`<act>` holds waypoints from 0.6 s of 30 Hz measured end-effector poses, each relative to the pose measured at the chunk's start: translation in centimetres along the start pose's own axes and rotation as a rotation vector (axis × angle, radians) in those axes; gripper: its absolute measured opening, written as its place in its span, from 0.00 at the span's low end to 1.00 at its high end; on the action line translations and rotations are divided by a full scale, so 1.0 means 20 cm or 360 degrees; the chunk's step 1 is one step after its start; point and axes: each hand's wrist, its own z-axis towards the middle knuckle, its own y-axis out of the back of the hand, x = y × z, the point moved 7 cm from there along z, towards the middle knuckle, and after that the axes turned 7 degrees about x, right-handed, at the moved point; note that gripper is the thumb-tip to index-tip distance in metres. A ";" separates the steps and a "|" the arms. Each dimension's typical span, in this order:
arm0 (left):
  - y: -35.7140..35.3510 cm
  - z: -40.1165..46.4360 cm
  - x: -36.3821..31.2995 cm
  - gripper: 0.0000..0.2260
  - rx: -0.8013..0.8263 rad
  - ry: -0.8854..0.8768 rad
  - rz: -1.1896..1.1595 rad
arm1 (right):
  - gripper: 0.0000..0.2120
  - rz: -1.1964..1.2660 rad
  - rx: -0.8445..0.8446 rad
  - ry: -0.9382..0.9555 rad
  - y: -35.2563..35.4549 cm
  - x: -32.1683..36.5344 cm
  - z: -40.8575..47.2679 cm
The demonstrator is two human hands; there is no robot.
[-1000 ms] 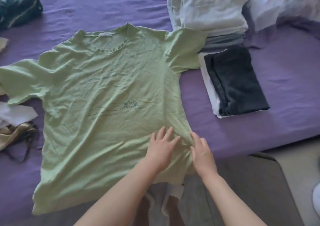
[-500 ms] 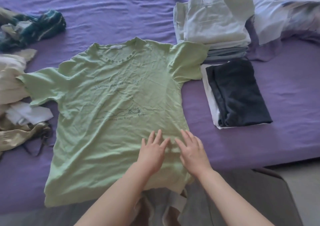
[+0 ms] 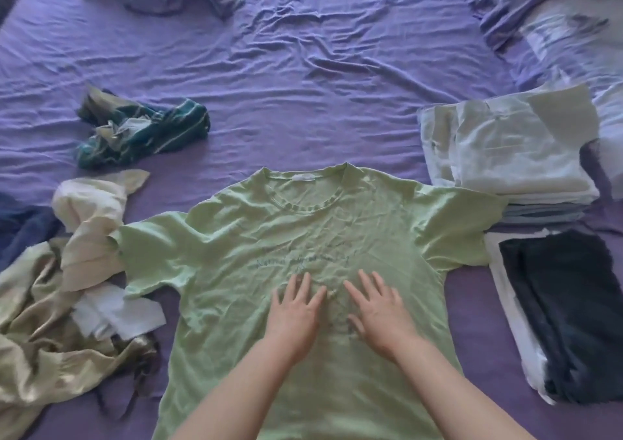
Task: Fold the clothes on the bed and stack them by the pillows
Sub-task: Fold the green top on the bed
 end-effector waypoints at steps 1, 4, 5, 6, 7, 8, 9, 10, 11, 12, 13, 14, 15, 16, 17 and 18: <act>0.00 0.04 0.05 0.31 0.0025 0.0012 0.0022 | 0.29 -0.0025 0.0034 -0.0024 0.01 0.00 0.06; 0.03 0.17 0.19 0.38 0.0042 -0.0023 0.0063 | 0.30 -0.0133 0.0063 -0.0103 0.04 -0.04 0.22; 0.05 0.21 0.23 0.40 0.0020 -0.0042 0.0051 | 0.30 -0.0137 0.0056 -0.0141 0.07 -0.06 0.26; 0.09 0.25 0.25 0.42 0.0008 -0.0054 0.0030 | 0.31 -0.0121 0.0051 -0.0182 0.11 -0.10 0.30; 0.14 0.29 0.27 0.44 0.0005 -0.0057 0.0005 | 0.31 -0.0097 0.0049 -0.0224 0.15 -0.13 0.34; 0.19 0.33 0.29 0.45 0.0009 -0.0049 -0.0019 | 0.32 -0.0074 0.0049 -0.0267 0.19 -0.16 0.37; 0.24 0.37 0.30 0.46 0.0020 -0.0035 -0.0041 | 0.32 -0.0047 0.0048 -0.0310 0.23 -0.19 0.39; 0.30 0.41 0.30 0.46 0.0035 -0.0022 -0.0059 | 0.33 -0.0010 0.0043 -0.0353 0.27 -0.23 0.39; 0.35 0.44 0.31 0.46 0.0058 -0.0010 -0.0077 | 0.33 0.0036 0.0029 -0.0395 0.31 -0.26 0.39; 0.40 0.48 0.31 0.45 0.0088 0.0005 -0.0104 | 0.33 0.0079 0.0006 -0.0436 0.34 -0.30 0.38; 0.43 0.50 0.31 0.44 0.0122 0.0028 -0.0138 | 0.32 0.0116 -0.0021 -0.0479 0.36 -0.34 0.36; 0.46 0.53 0.30 0.43 0.0148 0.0057 -0.0164 | 0.32 0.0153 -0.0046 -0.0522 0.38 -0.39 0.33; 0.49 0.54 0.28 0.41 0.0148 0.0088 -0.0165 | 0.31 0.0194 -0.0073 -0.0561 0.39 -0.43 0.30; 0.50 0.54 0.24 0.39 0.0107 0.0100 -0.0134 | 0.30 0.0235 -0.0103 -0.0595 0.40 -0.47 0.26; 0.51 0.54 0.19 0.36 0.0032 0.0073 -0.0085 | 0.29 0.0266 -0.0135 -0.0623 0.41 -0.52 0.22; 0.51 0.53 0.10 0.33 -0.0048 -0.0007 -0.0040 | 0.27 0.0289 -0.0171 -0.0642 0.42 -0.55 0.18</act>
